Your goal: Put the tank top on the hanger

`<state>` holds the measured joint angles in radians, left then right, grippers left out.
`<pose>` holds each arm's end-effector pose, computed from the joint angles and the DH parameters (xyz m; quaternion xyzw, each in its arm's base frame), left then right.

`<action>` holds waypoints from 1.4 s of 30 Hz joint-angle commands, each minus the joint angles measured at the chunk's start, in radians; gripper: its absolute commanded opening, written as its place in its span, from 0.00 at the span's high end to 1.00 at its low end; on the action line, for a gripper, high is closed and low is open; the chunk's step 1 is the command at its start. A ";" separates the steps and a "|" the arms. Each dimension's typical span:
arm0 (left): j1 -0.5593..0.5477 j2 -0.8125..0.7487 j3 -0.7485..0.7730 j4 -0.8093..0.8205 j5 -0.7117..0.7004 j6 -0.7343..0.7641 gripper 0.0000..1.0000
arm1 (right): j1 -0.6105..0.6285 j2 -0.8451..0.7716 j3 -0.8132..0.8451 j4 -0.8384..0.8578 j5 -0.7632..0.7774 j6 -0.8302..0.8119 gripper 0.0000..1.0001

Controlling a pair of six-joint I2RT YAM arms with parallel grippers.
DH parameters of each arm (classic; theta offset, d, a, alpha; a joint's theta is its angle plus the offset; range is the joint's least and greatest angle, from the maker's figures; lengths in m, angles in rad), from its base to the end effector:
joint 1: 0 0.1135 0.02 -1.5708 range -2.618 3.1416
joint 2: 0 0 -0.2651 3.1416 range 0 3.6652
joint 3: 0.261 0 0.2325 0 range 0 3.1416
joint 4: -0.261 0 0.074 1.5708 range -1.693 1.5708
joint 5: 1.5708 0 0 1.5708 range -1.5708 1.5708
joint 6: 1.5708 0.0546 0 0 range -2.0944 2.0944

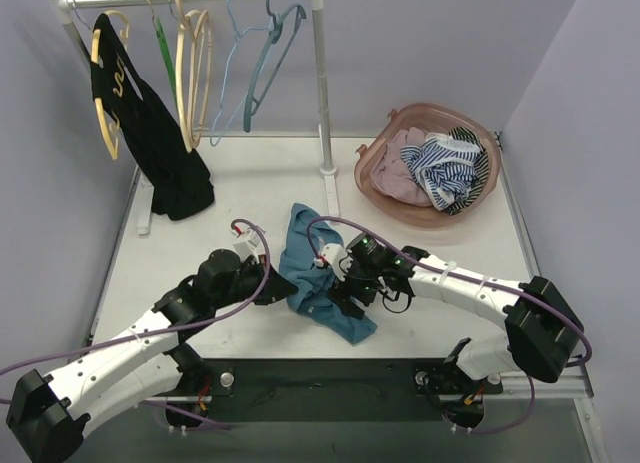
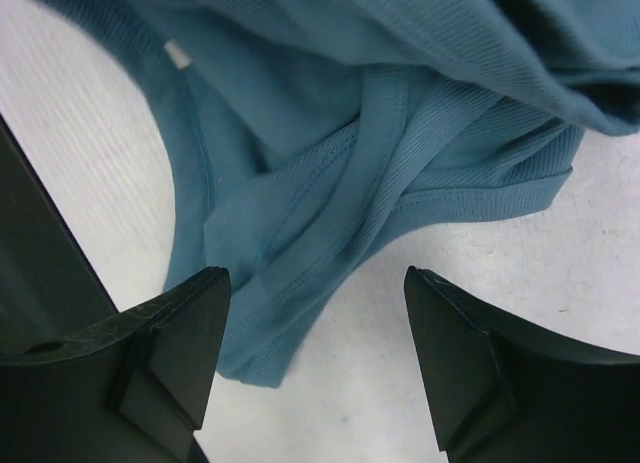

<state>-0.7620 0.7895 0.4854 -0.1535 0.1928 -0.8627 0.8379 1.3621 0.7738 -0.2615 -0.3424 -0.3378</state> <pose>0.1230 -0.1319 0.2353 0.0083 0.8466 -0.4379 0.3024 0.1657 0.2115 0.2039 -0.5613 0.7339 0.2405 0.2973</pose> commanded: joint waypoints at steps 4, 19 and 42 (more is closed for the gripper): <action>0.035 -0.071 -0.054 0.106 0.014 -0.039 1.00 | 0.004 0.018 0.002 0.108 0.063 0.329 0.29; 0.072 -0.134 -0.116 0.203 0.027 -0.075 1.00 | 0.037 0.170 0.024 0.146 0.220 0.388 0.47; 0.132 -0.199 0.088 0.155 0.048 -0.032 1.00 | -0.202 -0.121 0.264 -0.247 -0.090 0.030 1.00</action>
<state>-0.6384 0.6025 0.4252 -0.0505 0.2188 -0.9241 0.7410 1.3502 0.9173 -0.3302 -0.3336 -0.1547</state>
